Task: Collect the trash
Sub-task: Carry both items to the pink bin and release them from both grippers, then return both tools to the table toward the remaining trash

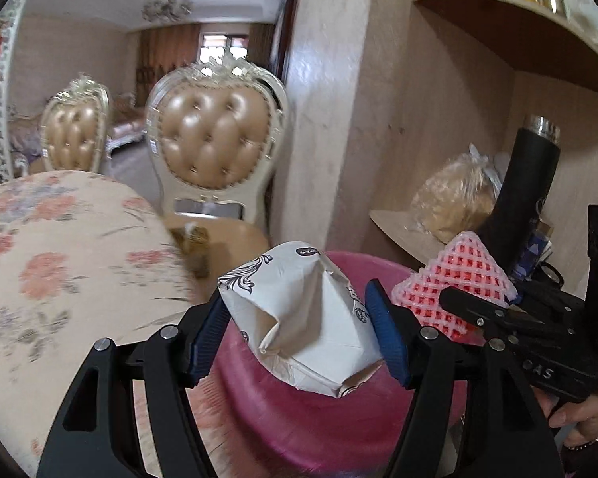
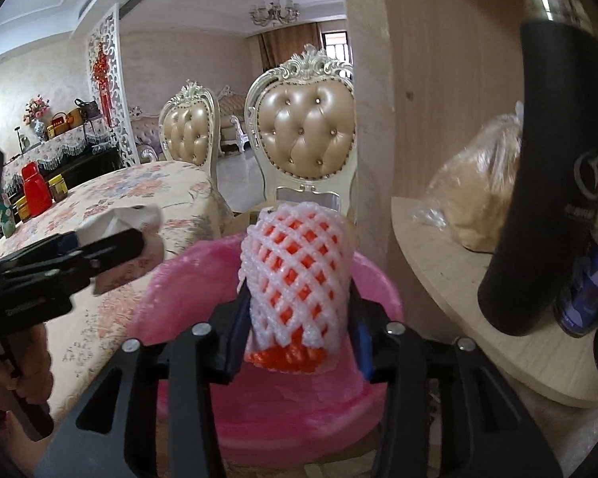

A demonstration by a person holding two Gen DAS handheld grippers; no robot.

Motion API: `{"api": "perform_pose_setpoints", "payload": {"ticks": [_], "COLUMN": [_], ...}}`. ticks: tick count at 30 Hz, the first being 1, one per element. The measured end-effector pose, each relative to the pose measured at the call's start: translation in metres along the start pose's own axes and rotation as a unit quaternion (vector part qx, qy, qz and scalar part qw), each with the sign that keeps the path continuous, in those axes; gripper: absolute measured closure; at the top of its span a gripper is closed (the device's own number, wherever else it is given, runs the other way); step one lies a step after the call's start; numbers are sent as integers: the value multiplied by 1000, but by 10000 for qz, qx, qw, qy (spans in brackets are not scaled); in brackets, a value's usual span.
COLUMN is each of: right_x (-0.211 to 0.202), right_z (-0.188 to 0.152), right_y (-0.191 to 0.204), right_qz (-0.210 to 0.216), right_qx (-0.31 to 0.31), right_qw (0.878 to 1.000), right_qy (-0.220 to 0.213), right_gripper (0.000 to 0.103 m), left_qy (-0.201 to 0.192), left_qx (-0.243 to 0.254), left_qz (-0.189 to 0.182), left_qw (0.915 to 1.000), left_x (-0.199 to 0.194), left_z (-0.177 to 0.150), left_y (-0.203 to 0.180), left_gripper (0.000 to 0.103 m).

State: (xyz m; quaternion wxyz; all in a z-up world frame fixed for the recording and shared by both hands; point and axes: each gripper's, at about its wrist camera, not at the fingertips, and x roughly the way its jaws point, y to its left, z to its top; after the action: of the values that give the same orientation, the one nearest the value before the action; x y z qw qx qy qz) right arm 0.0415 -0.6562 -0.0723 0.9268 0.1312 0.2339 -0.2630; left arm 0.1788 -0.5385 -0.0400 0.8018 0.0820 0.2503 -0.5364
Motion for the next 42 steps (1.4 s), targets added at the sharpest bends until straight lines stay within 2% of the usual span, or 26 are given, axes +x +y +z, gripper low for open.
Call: {"api": "perform_pose_setpoints", "payload": {"ticks": [2, 4, 6, 12, 15, 19, 21, 24, 28, 33, 37, 39, 42], "right_x": [0, -2, -9, -35, -47, -57, -57, -56, -55, -49, -44, -43, -42], "right_z": [1, 3, 3, 2, 0, -5, -6, -8, -13, -21, -32, -37, -44], "right_y": [-6, -13, -17, -14, 1, 32, 49, 80, 125, 183, 234, 255, 288], "right_qz": [11, -3, -9, 32, 120, 367, 480, 703, 1021, 1482, 1906, 2082, 2337], "right_qx": [69, 168, 233, 327, 262, 117, 21, -146, -417, -679, -904, -1022, -1246], "right_qw": [10000, 9998, 9996, 9989, 9989, 9984, 9981, 9971, 9938, 9866, 9771, 9720, 9630], "right_qy": [-52, -121, -180, -330, -367, -415, -375, -267, -166, 58, 283, 365, 492], "right_gripper": [43, 38, 38, 38, 32, 29, 28, 28, 24, 24, 24, 24, 24], "left_qy": [70, 69, 24, -83, -145, -356, -417, -512, -575, -695, -596, -554, -508], "left_qx": [17, 7, -71, -245, -321, -592, -640, -729, -1013, -1274, -1254, -1341, -1664], "left_qz": [-66, 53, 134, 487, 865, 1141, 1159, 1584, 1774, 2244, 2892, 3161, 3601], "left_qw": [10000, 10000, 9999, 9985, 9956, 9911, 9903, 9834, 9772, 9636, 9471, 9376, 9165], "left_x": [10, 12, 9, -35, -63, -102, -122, -158, -201, -260, -306, -329, -368], "left_z": [2, 0, -2, -9, -18, -34, -43, -58, -76, -100, -124, -136, -160], "left_y": [-3, -1, 3, 29, 38, 55, 63, 78, 103, 134, 153, 163, 181], "left_gripper": [38, 24, 16, 10, 10, 9, 9, 9, 9, 9, 9, 9, 9]}}
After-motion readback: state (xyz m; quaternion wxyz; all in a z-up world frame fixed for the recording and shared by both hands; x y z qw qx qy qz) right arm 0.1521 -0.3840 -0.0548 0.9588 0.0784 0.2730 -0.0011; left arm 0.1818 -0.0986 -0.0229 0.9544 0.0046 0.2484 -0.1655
